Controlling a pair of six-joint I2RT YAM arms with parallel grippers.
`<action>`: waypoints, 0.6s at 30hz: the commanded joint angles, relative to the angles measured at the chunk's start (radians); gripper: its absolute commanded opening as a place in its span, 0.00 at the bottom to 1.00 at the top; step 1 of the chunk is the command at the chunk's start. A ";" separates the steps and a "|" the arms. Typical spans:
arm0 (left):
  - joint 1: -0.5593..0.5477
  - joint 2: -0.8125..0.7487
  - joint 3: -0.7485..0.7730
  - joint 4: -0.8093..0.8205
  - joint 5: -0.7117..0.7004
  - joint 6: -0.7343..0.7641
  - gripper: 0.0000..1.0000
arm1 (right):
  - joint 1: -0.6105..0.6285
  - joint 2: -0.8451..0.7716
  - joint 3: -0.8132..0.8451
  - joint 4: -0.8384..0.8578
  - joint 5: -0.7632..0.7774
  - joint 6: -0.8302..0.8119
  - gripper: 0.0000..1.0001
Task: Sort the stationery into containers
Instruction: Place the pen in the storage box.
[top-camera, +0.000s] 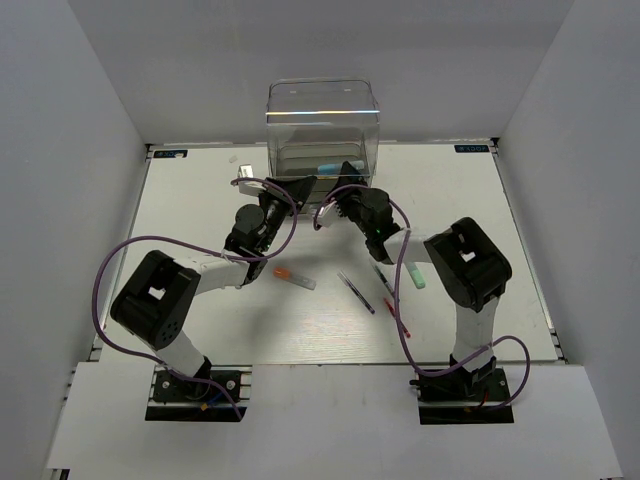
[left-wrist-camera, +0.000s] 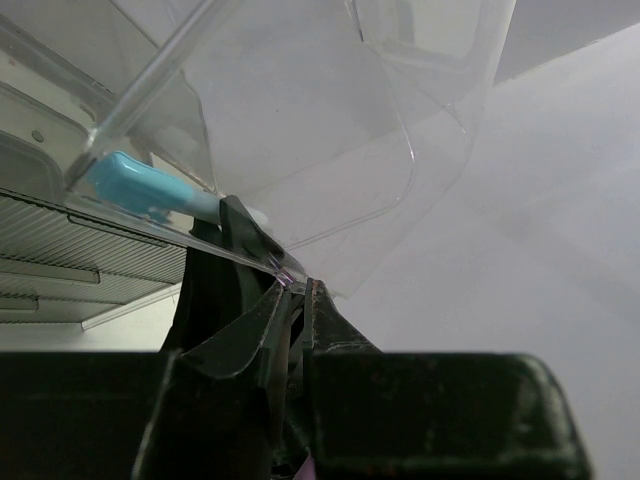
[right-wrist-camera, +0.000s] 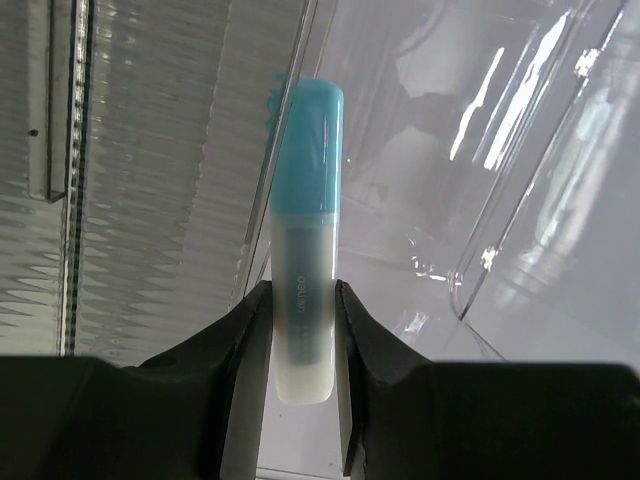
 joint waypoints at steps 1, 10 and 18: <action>-0.002 -0.053 0.028 0.047 0.007 0.009 0.00 | -0.006 -0.049 0.047 -0.102 -0.009 -0.006 0.21; -0.002 -0.044 0.037 0.056 0.007 0.009 0.00 | -0.006 -0.111 0.024 -0.150 -0.049 0.051 0.53; -0.002 -0.035 0.037 0.056 0.017 0.009 0.00 | -0.006 -0.179 -0.011 -0.193 -0.108 0.120 0.54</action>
